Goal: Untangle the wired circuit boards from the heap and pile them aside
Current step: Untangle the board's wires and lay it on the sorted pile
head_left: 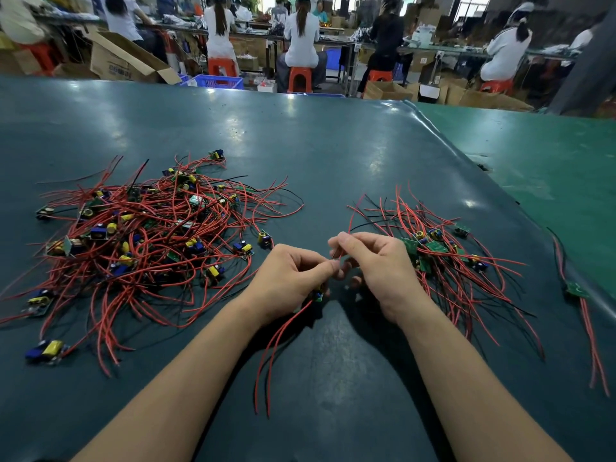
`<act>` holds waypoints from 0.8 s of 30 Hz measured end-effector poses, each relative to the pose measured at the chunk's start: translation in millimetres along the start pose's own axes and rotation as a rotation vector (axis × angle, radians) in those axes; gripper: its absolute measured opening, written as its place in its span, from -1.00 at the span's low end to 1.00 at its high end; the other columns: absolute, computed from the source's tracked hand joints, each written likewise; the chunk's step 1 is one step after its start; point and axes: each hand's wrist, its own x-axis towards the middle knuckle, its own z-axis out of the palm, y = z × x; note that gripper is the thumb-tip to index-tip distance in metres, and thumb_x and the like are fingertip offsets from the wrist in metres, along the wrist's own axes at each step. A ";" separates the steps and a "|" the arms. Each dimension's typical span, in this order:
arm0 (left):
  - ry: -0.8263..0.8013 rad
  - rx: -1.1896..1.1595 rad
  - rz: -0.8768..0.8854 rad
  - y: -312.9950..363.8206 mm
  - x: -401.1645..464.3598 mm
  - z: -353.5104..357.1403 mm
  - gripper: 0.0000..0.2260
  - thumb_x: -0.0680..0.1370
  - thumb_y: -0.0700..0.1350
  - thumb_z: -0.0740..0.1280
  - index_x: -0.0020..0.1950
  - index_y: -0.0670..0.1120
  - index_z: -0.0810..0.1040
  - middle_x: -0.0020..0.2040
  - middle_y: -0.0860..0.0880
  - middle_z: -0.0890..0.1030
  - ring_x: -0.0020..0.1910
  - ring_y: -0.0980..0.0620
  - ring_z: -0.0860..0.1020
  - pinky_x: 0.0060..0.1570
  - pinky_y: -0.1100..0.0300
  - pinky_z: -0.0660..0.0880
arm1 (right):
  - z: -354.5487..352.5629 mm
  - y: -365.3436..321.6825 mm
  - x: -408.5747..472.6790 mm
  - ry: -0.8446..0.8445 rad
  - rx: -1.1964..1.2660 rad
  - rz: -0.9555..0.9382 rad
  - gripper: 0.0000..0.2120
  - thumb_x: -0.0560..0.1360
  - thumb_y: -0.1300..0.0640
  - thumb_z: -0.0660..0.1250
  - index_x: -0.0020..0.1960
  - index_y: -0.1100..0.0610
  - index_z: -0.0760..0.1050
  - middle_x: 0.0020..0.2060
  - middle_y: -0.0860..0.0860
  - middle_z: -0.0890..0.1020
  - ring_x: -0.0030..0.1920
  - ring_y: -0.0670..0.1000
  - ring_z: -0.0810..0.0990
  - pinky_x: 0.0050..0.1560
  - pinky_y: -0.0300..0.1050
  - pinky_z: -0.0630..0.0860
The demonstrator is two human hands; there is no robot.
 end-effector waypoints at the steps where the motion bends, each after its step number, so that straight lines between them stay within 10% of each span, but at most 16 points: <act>1: 0.007 -0.024 -0.006 -0.4 0.5 -0.1 -0.82 0.57 -0.16 0.38 -0.18 -0.17 0.72 -0.46 -0.03 0.53 -0.44 0.09 0.40 -0.36 0.26 0.34 | 0.5 -0.5 0.0 0.004 0.029 0.009 -0.83 0.56 0.16 0.37 -0.18 0.14 0.67 -0.32 -0.01 0.66 -0.46 -0.07 0.51 -0.55 -0.29 0.34; 15: -0.025 -0.083 -0.004 1.9 -1.2 -2.3 -0.81 0.58 -0.21 0.35 -0.14 -0.26 0.70 -0.48 -0.05 0.51 -0.47 0.09 0.40 -0.39 0.35 0.36 | -4.4 -8.8 6.7 0.017 0.396 0.175 -0.81 0.62 0.32 0.11 0.16 0.26 0.46 -0.15 0.17 0.72 -0.49 -0.05 0.52 -0.58 -0.29 0.30; 24: -0.011 -0.088 -0.025 3.0 -1.3 -1.6 -0.81 0.58 -0.19 0.35 -0.12 -0.26 0.70 -0.48 -0.04 0.53 -0.46 0.09 0.42 -0.38 0.35 0.36 | -5.0 -12.8 4.0 -0.002 0.501 0.191 -0.84 0.62 0.21 0.21 0.04 0.19 0.56 -0.28 0.08 0.69 -0.42 -0.08 0.53 -0.45 -0.28 0.46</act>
